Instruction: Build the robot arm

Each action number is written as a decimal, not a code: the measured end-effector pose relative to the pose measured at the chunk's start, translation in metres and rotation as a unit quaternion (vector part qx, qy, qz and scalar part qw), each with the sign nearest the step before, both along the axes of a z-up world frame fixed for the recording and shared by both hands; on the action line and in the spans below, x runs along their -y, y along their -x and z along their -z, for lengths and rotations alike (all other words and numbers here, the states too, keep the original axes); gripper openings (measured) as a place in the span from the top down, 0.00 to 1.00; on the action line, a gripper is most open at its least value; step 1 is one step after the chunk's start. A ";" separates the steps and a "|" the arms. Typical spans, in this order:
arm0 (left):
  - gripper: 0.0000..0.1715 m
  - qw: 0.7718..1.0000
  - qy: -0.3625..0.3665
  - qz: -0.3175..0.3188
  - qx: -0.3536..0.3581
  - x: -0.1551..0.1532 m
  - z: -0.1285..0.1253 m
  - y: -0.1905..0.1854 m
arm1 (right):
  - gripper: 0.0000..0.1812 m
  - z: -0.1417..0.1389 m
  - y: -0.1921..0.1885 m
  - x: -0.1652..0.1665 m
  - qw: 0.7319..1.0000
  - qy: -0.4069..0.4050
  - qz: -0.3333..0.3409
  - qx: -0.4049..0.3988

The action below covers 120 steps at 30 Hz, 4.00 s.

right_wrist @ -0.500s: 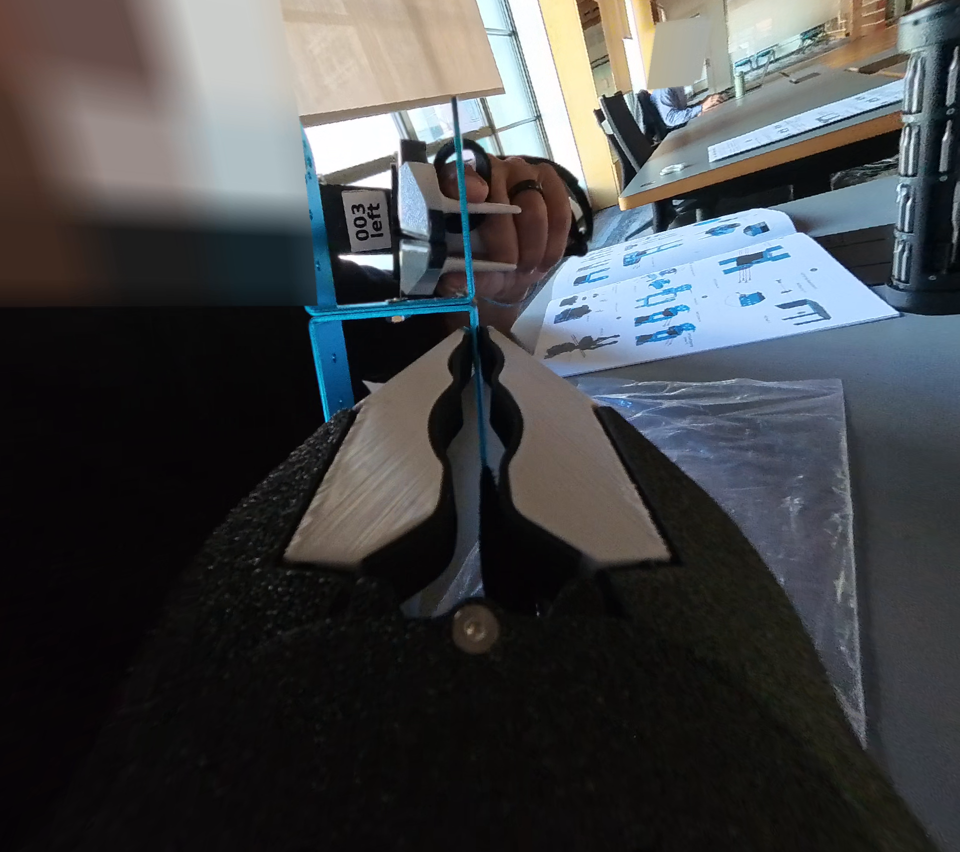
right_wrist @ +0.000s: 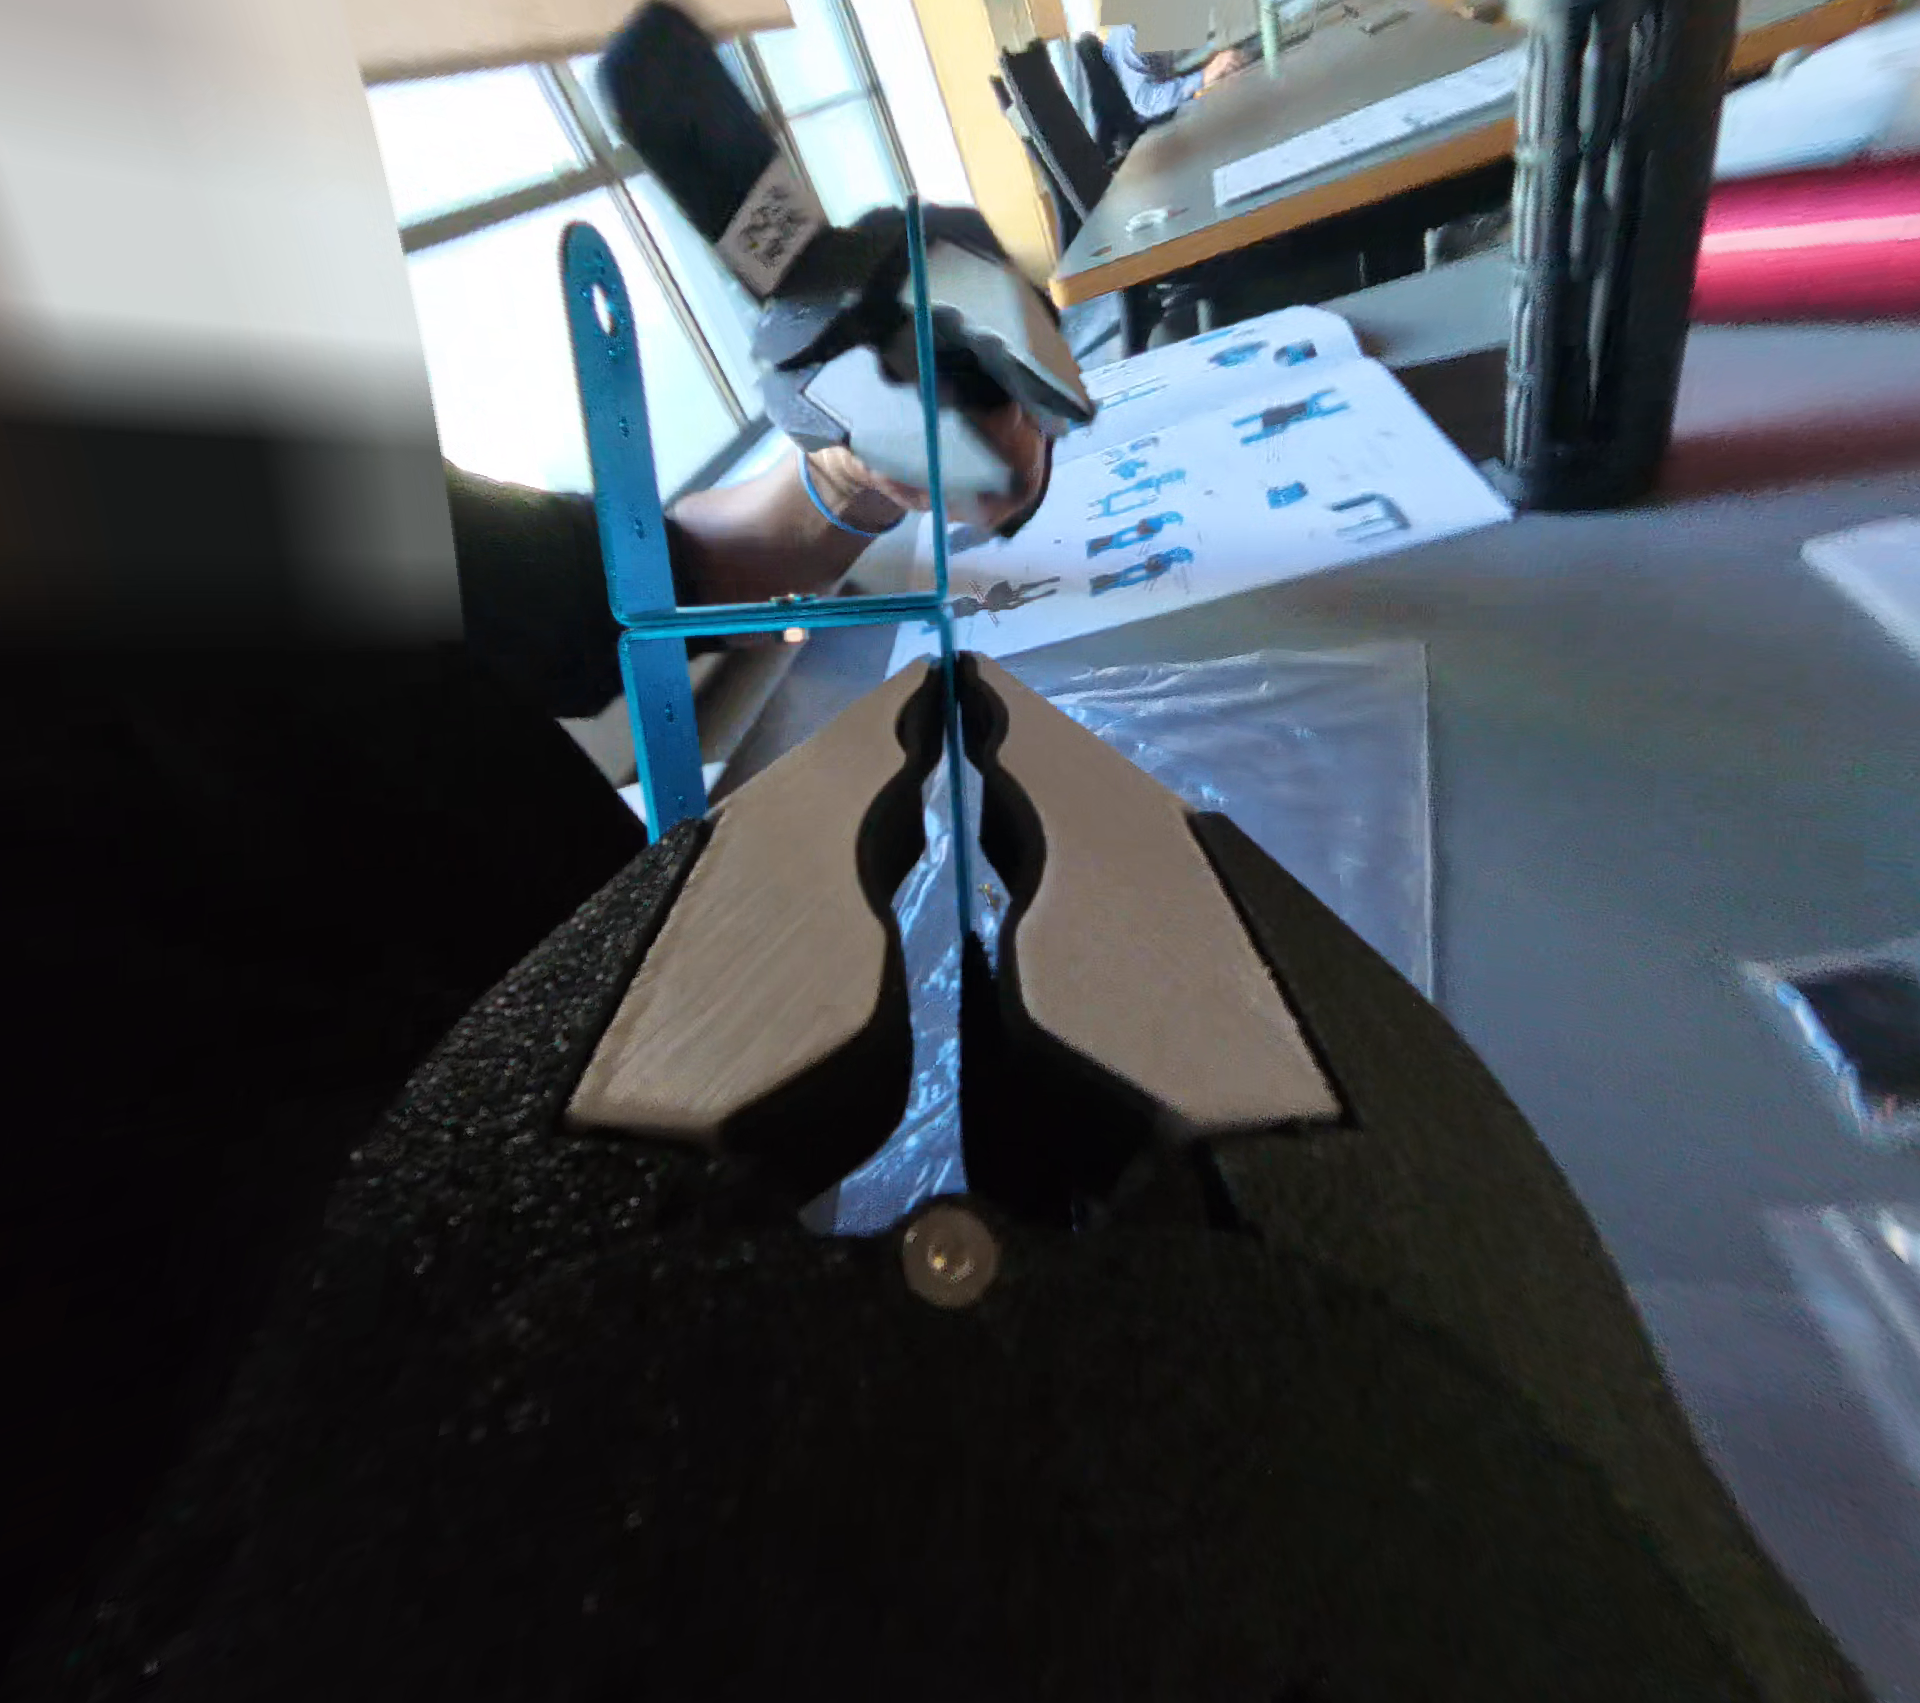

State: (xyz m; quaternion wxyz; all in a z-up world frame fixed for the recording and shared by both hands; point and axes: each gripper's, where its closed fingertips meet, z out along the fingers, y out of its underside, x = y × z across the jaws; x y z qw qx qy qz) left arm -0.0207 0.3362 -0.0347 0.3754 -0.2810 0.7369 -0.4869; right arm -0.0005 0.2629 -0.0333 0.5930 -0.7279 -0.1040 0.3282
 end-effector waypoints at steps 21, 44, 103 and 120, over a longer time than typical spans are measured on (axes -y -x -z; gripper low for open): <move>0.85 0.915 0.220 0.338 -0.014 0.098 -0.073 0.066 | 1.00 -0.061 0.101 0.015 0.895 -0.012 -0.348 -0.277; 0.86 0.998 0.031 -0.043 0.033 -0.056 0.025 0.044 | 0.96 0.120 0.045 -0.032 0.875 0.248 -0.201 0.363; 0.86 0.996 0.062 -0.065 -0.008 -0.058 0.037 0.042 | 1.00 0.122 0.035 -0.029 0.858 0.183 -0.191 0.440; 0.86 0.987 0.128 -0.095 -0.021 -0.035 0.028 0.035 | 1.00 0.002 0.049 -0.067 0.846 -0.048 0.006 0.530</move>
